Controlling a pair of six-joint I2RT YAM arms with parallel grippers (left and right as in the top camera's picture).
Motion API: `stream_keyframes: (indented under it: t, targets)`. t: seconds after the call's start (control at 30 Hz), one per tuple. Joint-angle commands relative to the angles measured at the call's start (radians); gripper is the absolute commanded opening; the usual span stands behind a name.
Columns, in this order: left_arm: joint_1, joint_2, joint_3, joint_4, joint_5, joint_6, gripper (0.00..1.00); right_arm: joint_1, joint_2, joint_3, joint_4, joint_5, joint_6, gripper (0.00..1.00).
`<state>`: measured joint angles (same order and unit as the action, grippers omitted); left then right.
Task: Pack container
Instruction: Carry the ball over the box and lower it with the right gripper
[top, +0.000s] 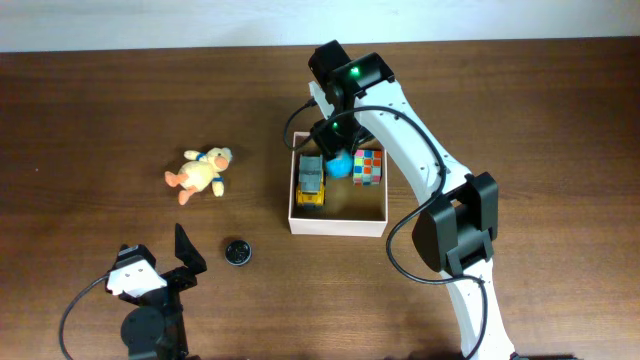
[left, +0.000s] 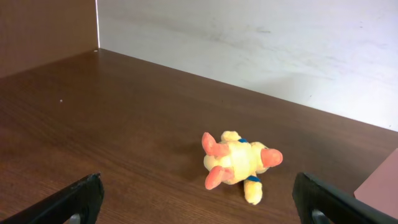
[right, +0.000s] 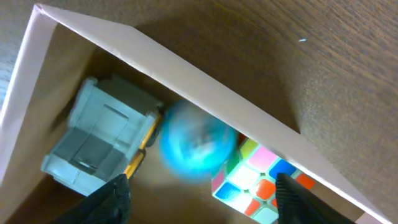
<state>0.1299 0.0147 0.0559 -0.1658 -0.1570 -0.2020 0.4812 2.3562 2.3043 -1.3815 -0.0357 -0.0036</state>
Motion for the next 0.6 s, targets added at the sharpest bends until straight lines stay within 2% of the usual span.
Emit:
stream_keyframes:
  t: [0.0, 0.33, 0.57]
  targets:
    - [-0.005, -0.009, -0.007, 0.004, 0.007, 0.016, 0.99, -0.002, 0.008, -0.004, 0.002, -0.010, -0.005, 0.70]
    - [-0.005, -0.009, -0.007, 0.004, 0.007, 0.016, 0.99, -0.002, 0.002, 0.004, -0.006, -0.019, -0.025, 0.71]
    - [-0.005, -0.009, -0.007, 0.004, 0.007, 0.016, 0.99, 0.011, -0.044, 0.159, -0.087, -0.114, -0.098, 0.75]
